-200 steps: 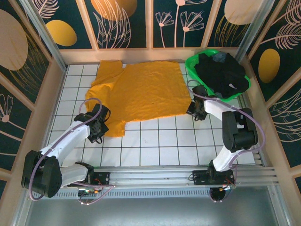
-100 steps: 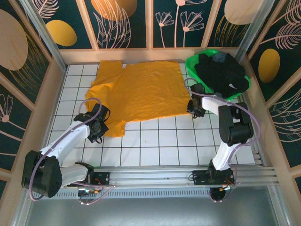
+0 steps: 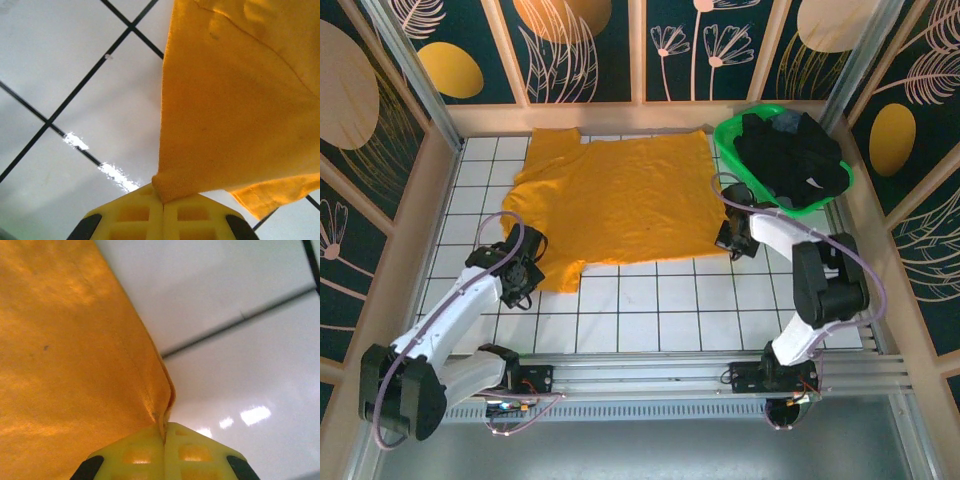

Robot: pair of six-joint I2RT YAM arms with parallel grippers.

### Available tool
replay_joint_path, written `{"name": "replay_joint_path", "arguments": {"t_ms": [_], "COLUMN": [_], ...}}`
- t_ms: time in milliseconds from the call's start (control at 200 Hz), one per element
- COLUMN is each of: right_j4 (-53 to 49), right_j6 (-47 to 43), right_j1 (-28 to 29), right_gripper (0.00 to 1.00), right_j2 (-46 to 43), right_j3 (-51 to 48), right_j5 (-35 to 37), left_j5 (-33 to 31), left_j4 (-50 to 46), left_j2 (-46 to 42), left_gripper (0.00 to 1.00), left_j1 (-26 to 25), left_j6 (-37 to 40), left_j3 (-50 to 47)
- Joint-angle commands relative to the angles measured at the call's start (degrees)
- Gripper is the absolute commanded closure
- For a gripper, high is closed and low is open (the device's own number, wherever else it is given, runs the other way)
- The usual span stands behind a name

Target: Fold and stack the t-shirts

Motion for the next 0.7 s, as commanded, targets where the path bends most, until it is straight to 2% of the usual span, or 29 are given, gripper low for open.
{"name": "replay_joint_path", "arguments": {"t_ms": [0,225,505,636,696], "right_j4": [-10.67,-17.51,-23.52,-22.14,-21.12], "right_j6": [4.38,3.46,4.39,4.86,5.08], "right_j1": [1.5,0.51,0.46,0.31,-0.27], "right_gripper": [1.0,1.0,1.0,1.0,1.0], "right_j2": [-5.4,-9.49,-15.36,-16.09,-15.35], "right_j3": [-2.83,-5.55,-6.3,-6.96,-6.38], "right_j5": [1.95,-0.25,-5.05,-5.25,-6.84], "left_j5": [-0.63,2.4,1.18,-0.09,0.2], "left_j4": [-5.08,-5.77,-15.73,-14.22,-10.46], "left_j2": [-1.91,-2.5,-9.12,-8.65,-7.2], "left_gripper": [1.0,1.0,1.0,1.0,1.0], "left_j1": [0.34,0.34,0.35,0.38,0.38], "left_j6": [-1.56,-1.2,-5.84,-4.9,-3.45], "left_j3": [-0.94,-3.19,-3.18,-0.31,1.2]}}
